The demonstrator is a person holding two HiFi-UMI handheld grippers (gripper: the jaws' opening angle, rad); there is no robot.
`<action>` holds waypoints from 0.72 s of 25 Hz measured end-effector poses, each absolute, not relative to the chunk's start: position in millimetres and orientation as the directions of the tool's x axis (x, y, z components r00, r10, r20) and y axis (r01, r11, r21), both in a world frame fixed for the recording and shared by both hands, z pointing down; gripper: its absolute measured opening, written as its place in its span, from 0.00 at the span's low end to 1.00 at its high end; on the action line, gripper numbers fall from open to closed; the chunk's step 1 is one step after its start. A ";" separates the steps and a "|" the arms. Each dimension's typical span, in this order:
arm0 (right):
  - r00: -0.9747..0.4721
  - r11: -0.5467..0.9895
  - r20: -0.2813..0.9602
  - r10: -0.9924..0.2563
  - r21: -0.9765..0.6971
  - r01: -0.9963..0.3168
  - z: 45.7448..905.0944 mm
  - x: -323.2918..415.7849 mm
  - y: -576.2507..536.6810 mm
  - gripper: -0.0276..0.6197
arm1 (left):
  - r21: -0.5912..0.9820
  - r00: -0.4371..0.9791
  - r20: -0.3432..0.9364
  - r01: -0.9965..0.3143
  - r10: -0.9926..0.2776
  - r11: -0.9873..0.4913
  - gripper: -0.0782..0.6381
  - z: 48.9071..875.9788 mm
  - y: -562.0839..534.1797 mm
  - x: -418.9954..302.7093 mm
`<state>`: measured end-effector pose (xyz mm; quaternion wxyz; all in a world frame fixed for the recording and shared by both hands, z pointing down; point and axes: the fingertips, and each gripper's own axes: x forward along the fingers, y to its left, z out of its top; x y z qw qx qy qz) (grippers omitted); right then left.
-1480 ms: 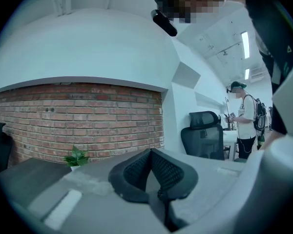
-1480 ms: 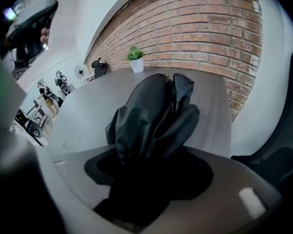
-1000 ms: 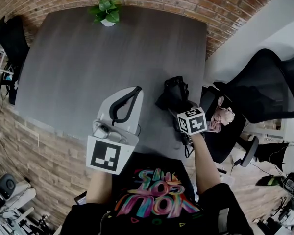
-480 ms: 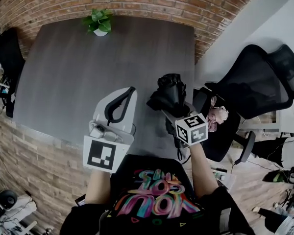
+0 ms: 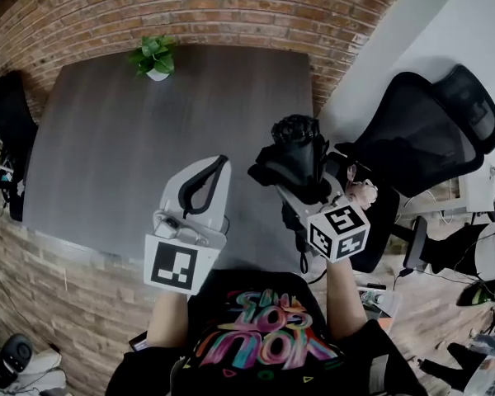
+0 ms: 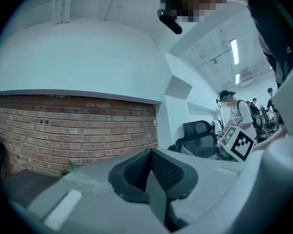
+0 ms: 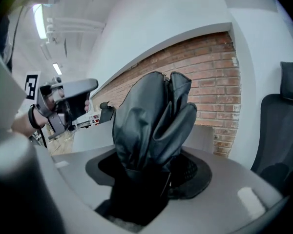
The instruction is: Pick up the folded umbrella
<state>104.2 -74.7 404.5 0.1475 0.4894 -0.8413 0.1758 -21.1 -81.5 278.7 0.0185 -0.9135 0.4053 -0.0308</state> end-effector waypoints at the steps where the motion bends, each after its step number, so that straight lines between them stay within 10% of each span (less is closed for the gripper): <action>1: -0.471 0.452 0.402 -0.785 -0.149 -0.880 396.0 107.5 -73.8 0.44 | -0.059 0.673 0.039 -0.736 -0.738 -0.674 0.11 277.7 -81.3 -19.2; 18: -0.399 0.394 0.067 -0.914 -0.073 -0.916 290.1 132.2 -44.7 0.44 | -0.059 0.694 0.033 -0.717 -0.719 -0.695 0.11 273.0 -81.0 -11.1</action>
